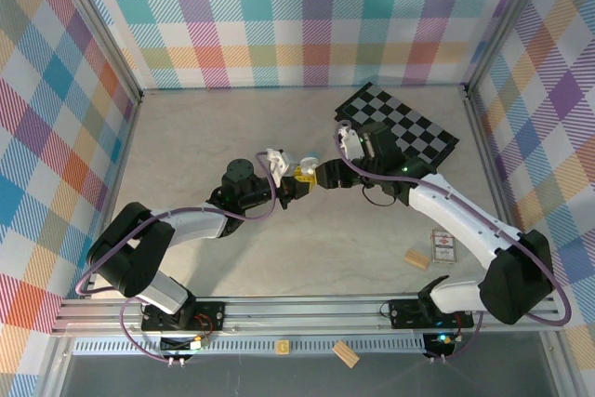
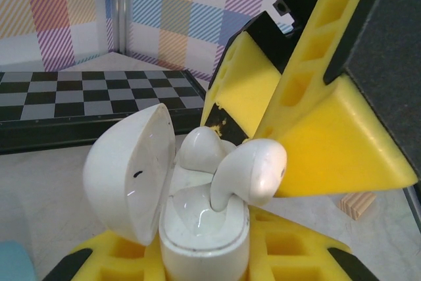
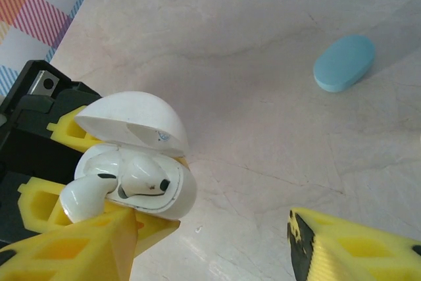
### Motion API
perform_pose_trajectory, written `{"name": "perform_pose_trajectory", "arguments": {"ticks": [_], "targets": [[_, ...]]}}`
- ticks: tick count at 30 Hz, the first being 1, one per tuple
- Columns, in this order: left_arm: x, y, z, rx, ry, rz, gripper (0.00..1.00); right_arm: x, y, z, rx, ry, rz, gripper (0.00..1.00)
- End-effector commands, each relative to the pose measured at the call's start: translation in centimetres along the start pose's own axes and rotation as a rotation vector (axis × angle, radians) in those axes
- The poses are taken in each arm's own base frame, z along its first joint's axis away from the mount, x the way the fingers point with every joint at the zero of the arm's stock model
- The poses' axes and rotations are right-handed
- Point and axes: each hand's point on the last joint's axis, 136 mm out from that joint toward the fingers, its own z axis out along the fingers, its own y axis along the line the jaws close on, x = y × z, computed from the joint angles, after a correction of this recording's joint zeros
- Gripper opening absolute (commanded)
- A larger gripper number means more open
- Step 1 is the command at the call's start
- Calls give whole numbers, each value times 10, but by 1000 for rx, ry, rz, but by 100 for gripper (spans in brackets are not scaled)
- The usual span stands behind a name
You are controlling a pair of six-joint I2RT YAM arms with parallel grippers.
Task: Insert wireless bluetooth earbuds into charging case
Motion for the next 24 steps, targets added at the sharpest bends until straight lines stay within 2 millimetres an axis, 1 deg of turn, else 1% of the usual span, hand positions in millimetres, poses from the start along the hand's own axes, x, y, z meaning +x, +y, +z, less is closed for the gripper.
{"name": "perform_pose_trajectory", "arguments": {"ticks": [1,8,16,20,24], "targets": [[-14,-8,-2,33,-47,43,16,-14,16,-3,-65,-29,-14,63],[-16,-9,0,40,-53,45,16,-17,22,2,-84,-26,-15,64],[-16,-9,-1,42,-54,44,16,-21,28,13,-107,-3,-20,64],[-16,-9,-1,40,-53,44,16,-21,31,13,-120,2,-20,65],[-17,-8,0,41,-54,46,16,-19,34,14,-141,14,-19,68]]}}
